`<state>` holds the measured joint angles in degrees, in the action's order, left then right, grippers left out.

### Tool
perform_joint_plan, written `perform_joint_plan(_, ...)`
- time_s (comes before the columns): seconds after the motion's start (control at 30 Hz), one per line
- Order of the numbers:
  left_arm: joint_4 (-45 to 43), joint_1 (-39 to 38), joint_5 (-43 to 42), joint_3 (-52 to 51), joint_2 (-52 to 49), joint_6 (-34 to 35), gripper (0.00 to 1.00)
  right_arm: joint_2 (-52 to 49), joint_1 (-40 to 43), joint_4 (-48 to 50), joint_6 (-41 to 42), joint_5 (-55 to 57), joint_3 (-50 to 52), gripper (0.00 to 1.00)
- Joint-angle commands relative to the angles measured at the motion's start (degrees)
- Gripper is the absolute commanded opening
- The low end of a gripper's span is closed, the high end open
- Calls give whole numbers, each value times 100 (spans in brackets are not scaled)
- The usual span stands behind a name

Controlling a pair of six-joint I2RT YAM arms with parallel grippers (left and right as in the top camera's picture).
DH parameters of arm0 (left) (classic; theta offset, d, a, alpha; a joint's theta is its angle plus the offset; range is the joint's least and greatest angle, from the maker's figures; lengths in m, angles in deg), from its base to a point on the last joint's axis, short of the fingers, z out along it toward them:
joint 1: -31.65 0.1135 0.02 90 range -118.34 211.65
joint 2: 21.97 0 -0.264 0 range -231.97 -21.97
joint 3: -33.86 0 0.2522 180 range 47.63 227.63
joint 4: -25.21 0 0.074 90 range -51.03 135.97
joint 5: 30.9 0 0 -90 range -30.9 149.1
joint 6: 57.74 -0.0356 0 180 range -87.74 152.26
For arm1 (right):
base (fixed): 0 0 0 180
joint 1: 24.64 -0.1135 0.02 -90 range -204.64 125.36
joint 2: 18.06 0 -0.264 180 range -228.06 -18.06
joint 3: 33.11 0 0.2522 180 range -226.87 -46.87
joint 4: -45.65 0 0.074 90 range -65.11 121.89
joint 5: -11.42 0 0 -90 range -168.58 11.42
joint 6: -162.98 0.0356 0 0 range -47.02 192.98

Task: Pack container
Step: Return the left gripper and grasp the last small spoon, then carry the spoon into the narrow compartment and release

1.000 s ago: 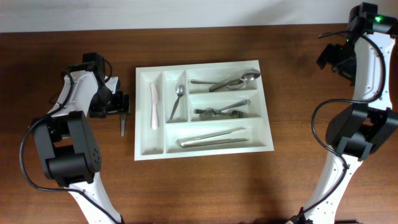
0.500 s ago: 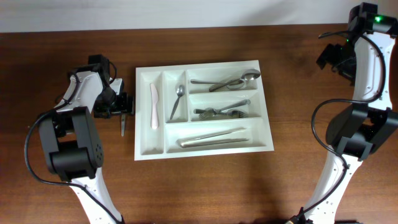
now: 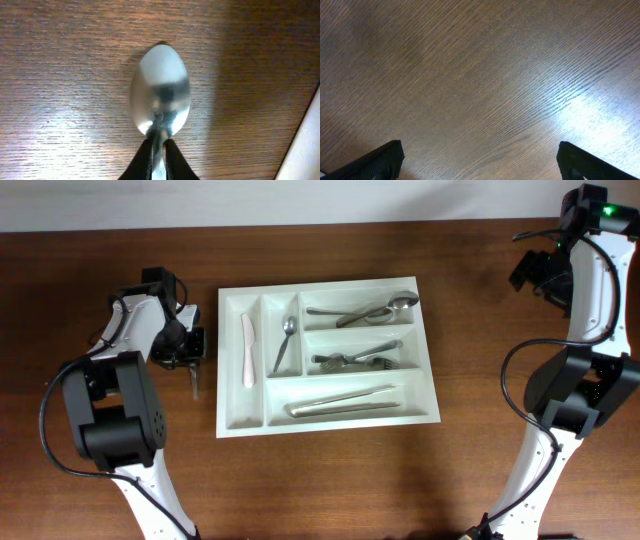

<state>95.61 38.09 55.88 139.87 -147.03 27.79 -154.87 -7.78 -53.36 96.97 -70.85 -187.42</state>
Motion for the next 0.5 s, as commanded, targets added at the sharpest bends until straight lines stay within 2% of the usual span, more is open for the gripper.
perform_joint_plan(0.0, -7, -7, -63, -26, -63, -37, 2, 144, 4, 13, 22, 114, 13, 98)
perform_joint_plan(0.23, 293, -7, -66, 461, -61, -37, 2, 144, 4, 13, 22, 114, 13, 99)
perform_joint_plan(0.47, 1471, -66, -229, 1952, -61, -33, 2, 144, 4, 13, 22, 114, 13, 99)
